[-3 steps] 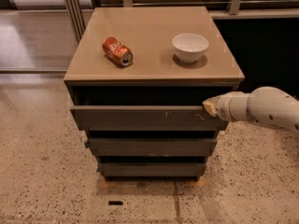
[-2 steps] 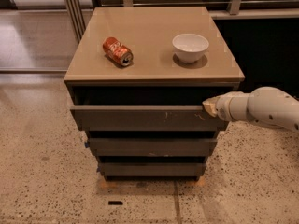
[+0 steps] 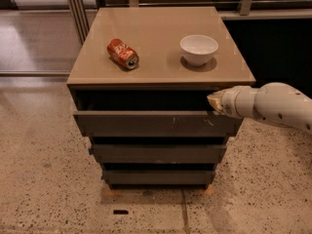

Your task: Open top drawer

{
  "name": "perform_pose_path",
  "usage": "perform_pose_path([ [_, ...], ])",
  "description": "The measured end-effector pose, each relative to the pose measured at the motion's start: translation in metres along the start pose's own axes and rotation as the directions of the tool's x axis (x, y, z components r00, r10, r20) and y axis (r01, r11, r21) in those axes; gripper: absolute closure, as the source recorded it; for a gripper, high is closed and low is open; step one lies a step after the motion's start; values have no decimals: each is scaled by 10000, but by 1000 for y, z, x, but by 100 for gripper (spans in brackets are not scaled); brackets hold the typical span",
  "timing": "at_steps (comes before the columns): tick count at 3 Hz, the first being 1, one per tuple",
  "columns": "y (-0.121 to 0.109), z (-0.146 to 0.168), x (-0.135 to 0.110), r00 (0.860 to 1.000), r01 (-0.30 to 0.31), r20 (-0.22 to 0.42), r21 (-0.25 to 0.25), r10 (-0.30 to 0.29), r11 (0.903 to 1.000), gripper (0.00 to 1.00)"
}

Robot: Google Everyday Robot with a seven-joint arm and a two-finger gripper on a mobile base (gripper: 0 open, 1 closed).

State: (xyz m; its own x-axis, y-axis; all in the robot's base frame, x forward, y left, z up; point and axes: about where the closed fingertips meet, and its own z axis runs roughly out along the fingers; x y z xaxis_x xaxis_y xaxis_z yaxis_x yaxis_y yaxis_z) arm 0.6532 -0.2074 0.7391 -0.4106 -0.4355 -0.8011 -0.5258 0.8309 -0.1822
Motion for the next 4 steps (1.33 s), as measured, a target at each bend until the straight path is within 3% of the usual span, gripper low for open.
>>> perform_pose_path([
  [2,6,16,9,9997,-213,-112,90,214,9997,100],
  [4,13,43,27,9965,-534,-631,178,544,9984,100],
])
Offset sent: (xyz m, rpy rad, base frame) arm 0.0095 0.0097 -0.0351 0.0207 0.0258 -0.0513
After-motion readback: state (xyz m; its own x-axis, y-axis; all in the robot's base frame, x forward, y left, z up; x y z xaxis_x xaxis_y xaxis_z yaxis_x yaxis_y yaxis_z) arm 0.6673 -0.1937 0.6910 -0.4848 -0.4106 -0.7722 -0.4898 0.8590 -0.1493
